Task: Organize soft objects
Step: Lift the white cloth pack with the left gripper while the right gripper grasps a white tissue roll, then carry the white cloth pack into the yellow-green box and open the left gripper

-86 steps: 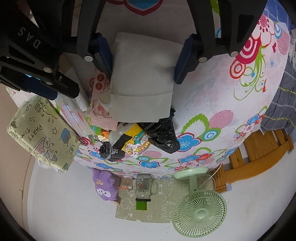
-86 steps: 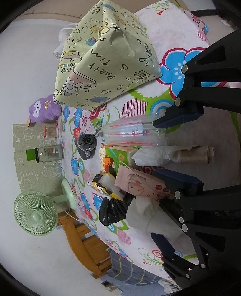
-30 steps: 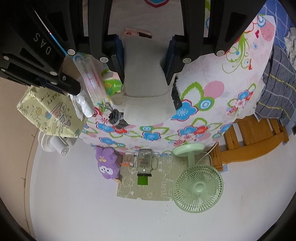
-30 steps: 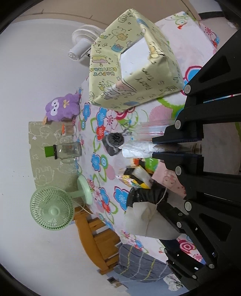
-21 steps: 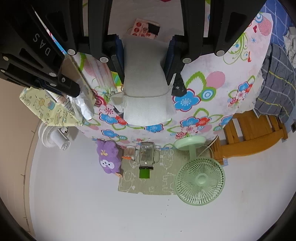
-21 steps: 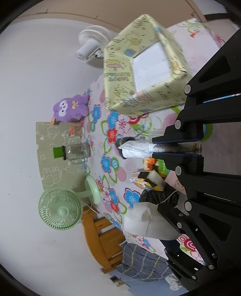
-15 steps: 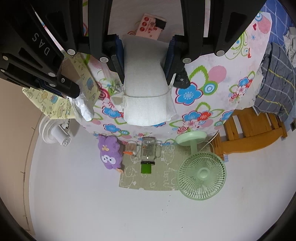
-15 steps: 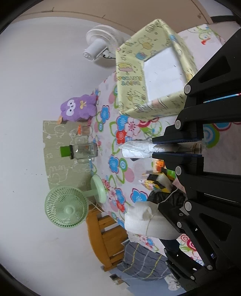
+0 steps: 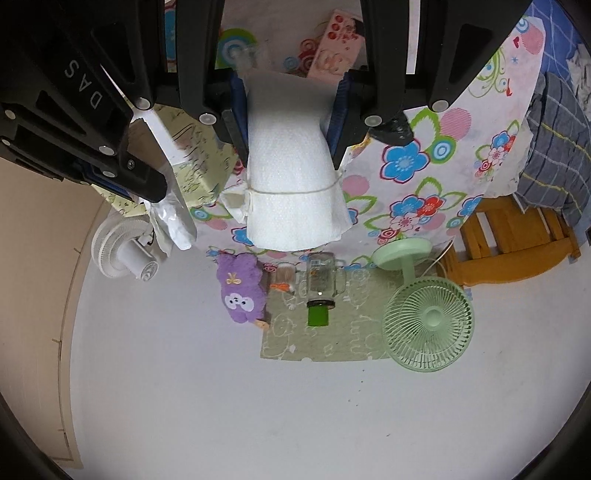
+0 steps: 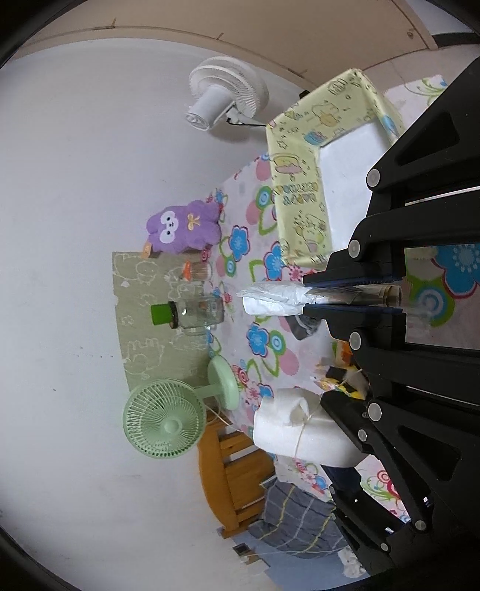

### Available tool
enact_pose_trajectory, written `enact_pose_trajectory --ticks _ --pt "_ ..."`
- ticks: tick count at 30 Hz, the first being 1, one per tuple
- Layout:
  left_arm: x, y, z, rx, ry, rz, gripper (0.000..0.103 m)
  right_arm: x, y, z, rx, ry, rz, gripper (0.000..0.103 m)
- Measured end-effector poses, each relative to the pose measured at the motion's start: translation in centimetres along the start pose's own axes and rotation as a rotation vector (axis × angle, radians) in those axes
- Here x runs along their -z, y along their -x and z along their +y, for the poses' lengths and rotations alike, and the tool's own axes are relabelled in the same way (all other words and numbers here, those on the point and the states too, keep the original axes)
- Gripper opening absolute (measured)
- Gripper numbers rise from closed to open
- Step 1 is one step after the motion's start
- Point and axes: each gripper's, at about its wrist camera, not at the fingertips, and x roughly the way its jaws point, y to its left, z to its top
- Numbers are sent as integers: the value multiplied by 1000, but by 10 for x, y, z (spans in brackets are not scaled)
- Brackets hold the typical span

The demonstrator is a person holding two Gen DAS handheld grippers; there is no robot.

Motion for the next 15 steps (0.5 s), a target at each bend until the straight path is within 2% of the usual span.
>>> enact_pose_trajectory --ticks 15 --pt "-17 -18 -41 25 -21 -22 39 -14 -1 -46 21 -12 -24 11"
